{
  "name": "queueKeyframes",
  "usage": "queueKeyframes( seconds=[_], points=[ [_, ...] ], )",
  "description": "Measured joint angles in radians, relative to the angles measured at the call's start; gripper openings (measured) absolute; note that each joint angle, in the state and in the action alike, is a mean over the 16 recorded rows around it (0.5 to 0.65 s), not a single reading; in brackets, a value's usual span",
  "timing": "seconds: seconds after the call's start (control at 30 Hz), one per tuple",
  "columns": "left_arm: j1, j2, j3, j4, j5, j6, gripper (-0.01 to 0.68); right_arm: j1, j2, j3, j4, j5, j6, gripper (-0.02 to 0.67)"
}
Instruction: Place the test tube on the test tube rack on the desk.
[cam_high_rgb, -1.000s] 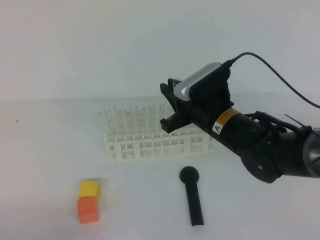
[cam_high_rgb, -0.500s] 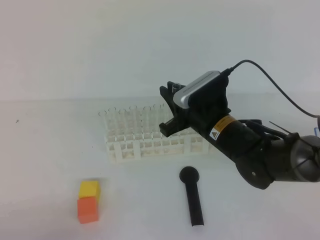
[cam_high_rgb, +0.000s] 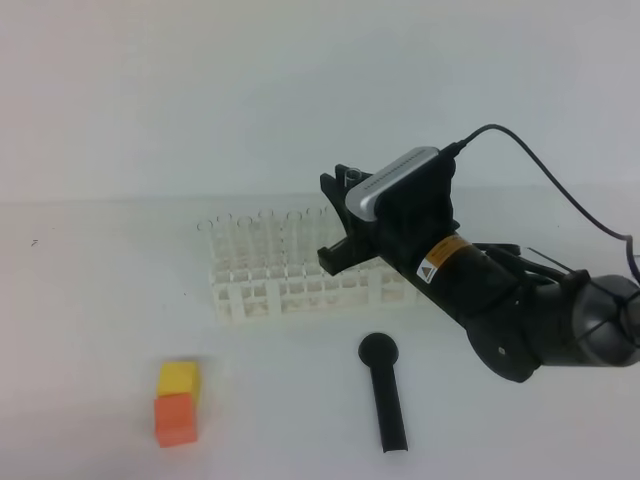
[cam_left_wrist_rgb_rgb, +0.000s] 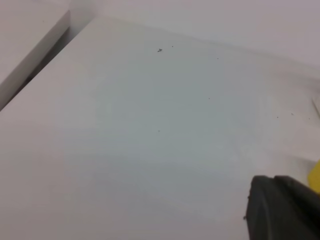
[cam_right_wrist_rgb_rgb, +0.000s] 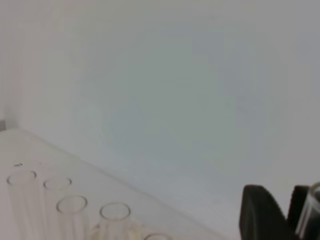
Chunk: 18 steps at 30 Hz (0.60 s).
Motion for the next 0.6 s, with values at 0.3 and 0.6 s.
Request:
queueKeyframes(
  seconds=[0.3, 0.6],
  points=[
    [0.0, 0.0, 0.008, 0.001, 0.0, 0.0, -0.001, 0.001, 0.017, -0.004, 0.003, -0.004, 0.006, 0.115],
    [0.0, 0.0, 0.014, 0.002, 0.0, 0.001, -0.001, 0.001, 0.02, -0.005, 0.005, 0.0, 0.034, 0.144]
  ],
)
